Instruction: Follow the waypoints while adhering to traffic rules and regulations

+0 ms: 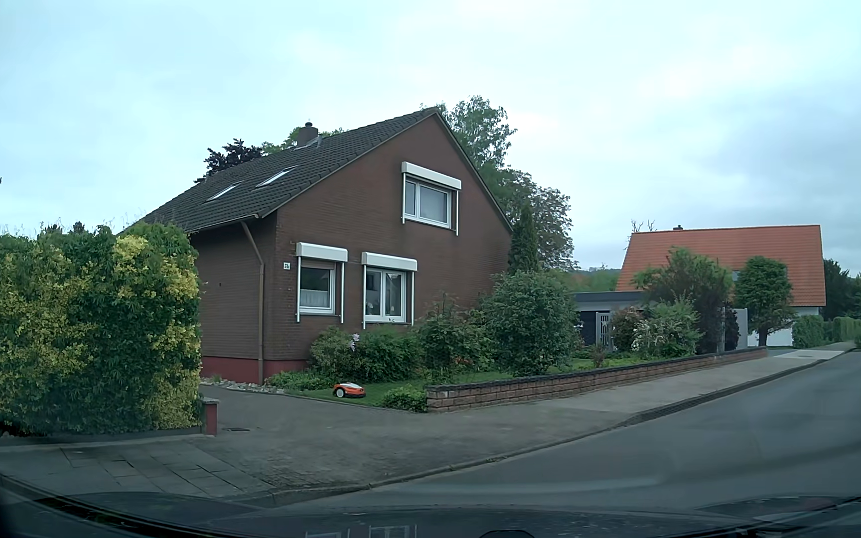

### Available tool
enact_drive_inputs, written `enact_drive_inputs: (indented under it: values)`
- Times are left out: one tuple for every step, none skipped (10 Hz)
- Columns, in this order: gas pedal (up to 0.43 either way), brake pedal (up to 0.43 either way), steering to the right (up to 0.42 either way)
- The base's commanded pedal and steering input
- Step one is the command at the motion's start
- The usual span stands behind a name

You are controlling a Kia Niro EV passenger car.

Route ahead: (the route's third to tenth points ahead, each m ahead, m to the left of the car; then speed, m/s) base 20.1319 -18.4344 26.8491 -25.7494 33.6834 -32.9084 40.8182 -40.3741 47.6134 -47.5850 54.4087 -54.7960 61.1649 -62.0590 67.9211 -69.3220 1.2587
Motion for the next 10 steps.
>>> enact_drive_inputs:
  values:
    - [0.13, 0.0, 0.131]
    - [0.13, 0.0, 0.169]
    - [0.13, 0.0, 0.208]
    - [0.138, 0.0, 0.249]
    - [0.157, 0.0, 0.297]
    - [0.169, 0.0, 0.346]
    - [0.169, 0.0, 0.381]
    - [0.177, 0.0, 0.419]
    - [0.177, 0.0, 0.458]
    - [0.177, 0.0, 0.489]
